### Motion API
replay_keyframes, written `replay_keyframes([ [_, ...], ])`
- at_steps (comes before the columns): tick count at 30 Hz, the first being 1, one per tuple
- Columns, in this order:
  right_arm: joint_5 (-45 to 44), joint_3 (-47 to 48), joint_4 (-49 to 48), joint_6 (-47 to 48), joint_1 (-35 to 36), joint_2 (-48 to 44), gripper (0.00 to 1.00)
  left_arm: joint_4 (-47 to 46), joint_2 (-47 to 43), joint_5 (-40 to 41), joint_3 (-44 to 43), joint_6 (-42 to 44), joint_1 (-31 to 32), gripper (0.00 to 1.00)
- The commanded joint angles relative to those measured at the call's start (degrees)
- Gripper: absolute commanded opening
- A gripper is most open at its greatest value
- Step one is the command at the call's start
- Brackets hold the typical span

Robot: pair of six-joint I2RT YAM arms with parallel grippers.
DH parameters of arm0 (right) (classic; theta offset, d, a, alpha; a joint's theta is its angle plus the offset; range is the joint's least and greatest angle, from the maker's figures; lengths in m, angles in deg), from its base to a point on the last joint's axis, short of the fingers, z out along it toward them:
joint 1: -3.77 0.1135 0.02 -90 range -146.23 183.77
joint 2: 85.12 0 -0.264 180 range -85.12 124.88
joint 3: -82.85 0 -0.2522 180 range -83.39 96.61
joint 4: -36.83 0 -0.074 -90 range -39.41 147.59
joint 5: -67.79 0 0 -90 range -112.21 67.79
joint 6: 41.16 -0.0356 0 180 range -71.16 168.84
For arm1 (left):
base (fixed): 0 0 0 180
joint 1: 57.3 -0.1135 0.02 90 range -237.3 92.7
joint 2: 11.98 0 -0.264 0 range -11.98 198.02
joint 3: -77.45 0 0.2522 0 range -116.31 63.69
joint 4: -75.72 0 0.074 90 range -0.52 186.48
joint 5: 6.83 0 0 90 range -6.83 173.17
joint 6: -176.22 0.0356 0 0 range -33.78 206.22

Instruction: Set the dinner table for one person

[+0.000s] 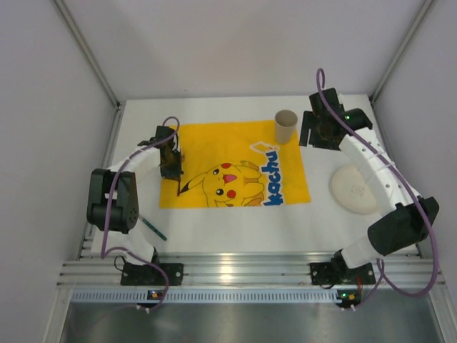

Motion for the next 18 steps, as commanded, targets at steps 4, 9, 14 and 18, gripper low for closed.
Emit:
replay_keyframes([
  [4, 0.2, -0.5, -1.4, 1.2, -1.8, -2.5, 0.77, -7.3, 1.4, -2.5, 2.8, 1.5, 0.2, 0.00],
  [9, 0.2, 2.4, -0.7, 2.2, -1.8, -1.6, 0.82, -5.8, 1.9, 1.3, 1.6, -0.6, 0.2, 0.11],
  [14, 0.5, 3.6, -0.4, 2.7, -1.9, -1.1, 0.83, -3.5, -3.6, 8.4, 0.7, -4.1, 0.1, 0.98],
  [18, 1.8, 1.6, -0.4, 2.0, -1.8, -2.5, 0.84, 2.2, -8.6, 15.5, -2.2, -9.7, -2.1, 0.98],
])
